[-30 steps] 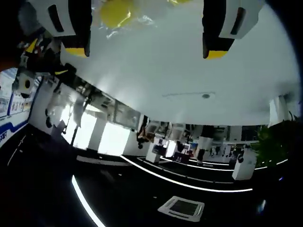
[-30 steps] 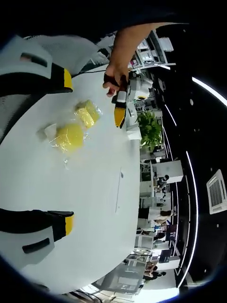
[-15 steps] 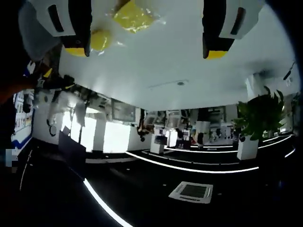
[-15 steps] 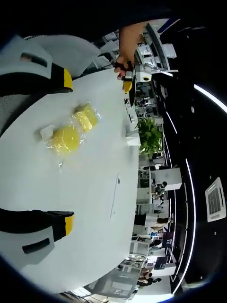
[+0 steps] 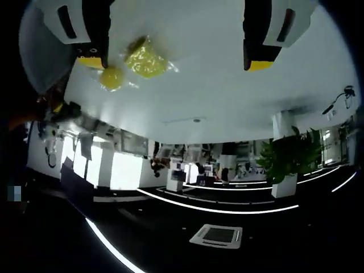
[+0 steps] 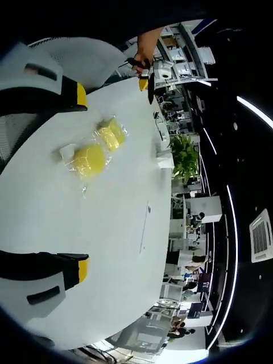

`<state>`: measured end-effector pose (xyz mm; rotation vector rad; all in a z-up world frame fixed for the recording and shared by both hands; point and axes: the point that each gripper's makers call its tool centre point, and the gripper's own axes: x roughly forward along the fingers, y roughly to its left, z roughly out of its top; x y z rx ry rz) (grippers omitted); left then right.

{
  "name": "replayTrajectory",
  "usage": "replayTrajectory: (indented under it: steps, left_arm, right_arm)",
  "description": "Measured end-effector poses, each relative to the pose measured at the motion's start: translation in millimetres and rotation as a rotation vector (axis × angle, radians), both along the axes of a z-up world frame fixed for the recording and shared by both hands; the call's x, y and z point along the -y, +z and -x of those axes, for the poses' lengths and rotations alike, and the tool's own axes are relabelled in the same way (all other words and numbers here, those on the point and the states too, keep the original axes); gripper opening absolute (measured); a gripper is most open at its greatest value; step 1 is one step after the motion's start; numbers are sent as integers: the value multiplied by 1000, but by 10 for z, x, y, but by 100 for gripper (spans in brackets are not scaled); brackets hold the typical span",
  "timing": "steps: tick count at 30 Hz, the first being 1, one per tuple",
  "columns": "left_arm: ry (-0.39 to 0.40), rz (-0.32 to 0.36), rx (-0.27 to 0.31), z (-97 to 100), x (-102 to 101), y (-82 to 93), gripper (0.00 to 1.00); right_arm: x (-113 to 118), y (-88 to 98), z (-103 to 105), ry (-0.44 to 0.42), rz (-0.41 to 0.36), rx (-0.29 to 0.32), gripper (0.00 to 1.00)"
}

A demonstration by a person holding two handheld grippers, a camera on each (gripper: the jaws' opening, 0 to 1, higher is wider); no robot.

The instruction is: Compare the silicone blocks by pressing each to a similar depth, holding the contact briefly, and releasing to observe deformation and rebound differences across the visible hardness samples.

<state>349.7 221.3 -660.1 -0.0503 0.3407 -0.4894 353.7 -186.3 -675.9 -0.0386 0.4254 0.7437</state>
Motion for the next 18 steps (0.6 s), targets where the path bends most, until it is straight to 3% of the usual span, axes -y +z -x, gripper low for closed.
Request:
replayTrajectory:
  steps: [6, 15, 18]
  left_arm:
    - [2, 2, -36, 89, -3, -29, 100]
    - [-11, 1, -39, 164, 50, -107, 100]
    - [-25, 7, -42, 152, 92, -137, 100]
  right_arm:
    - [20, -106, 49, 0, 2, -27, 97]
    - [8, -97, 45, 7, 15, -16, 97]
    - [-6, -146, 46, 3, 27, -46, 97]
